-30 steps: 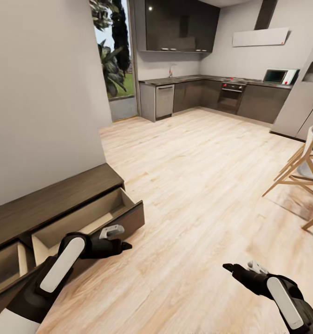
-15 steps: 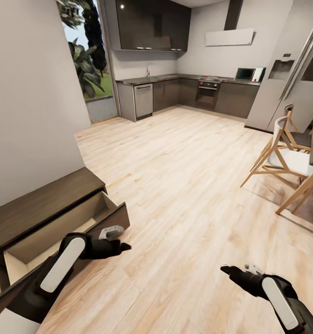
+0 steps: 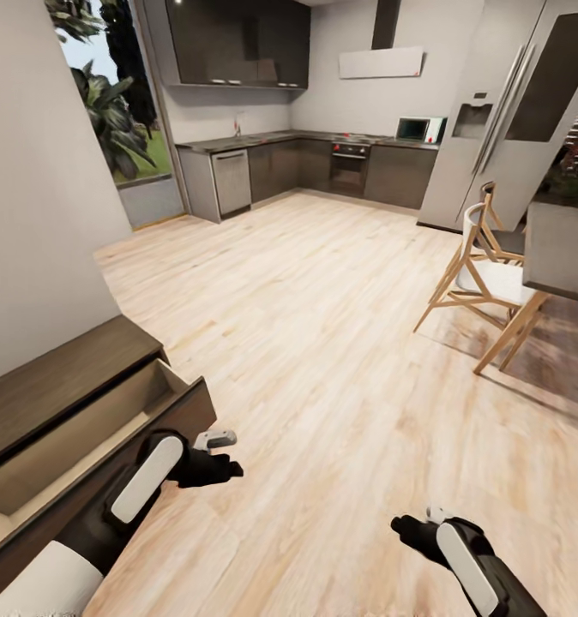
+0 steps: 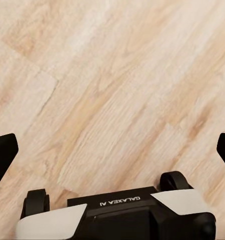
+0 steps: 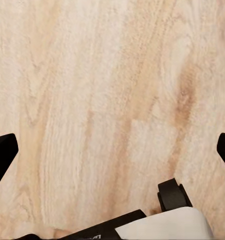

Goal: Place each of the two pumpkins and all three candles from the living room inside a cabinet in the living room (use any cabinet), then make sure every cabinet is closed, and position the cauldron so it is next to a table in the living room.

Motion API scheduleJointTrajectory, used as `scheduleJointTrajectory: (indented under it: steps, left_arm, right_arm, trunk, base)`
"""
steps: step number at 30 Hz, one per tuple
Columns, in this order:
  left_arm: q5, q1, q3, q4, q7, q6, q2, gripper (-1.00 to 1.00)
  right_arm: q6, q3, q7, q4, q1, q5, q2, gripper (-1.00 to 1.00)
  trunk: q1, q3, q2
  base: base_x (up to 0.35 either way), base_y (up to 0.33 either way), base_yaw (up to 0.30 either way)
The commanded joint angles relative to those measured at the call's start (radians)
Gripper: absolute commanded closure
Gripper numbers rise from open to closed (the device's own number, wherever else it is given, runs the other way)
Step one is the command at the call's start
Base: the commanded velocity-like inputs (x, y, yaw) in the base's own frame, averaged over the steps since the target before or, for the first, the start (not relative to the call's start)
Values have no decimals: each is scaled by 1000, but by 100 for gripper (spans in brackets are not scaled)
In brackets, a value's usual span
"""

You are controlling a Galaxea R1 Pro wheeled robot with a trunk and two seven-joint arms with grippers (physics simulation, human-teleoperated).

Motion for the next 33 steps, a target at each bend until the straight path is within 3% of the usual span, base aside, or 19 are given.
scheduleJointTrajectory:
  steps: [1,11,19,33]
  left_arm:
    - [10,-2,-4,2,11,0,1,-100]
    - [10,-8,-10,15,12,0,0,-100]
    - [-33,-9,-9,15,9,0,-2,-100]
    - [-46,-9,-10,16,10,0,-11,-100]
  right_arm:
    - [-10,4,-11,8,-3,-10,-2,-100]
    - [-54,0,-14,45,-12,-8,-9,-100]
    - [-95,-2,-5,47,-12,-9,-11,-100]
    - [-98,7,2,55,-12,-11,-9,-100]
  trunk:
    - [0,-2,-1]
    - [0,-13,-1]
    - [0,-22,-1]
    - [0,-38,-1]
  base:
    - [0,0,-222]
    - [0,0,-218]
    - [0,0,-214]
    - [0,0,-219]
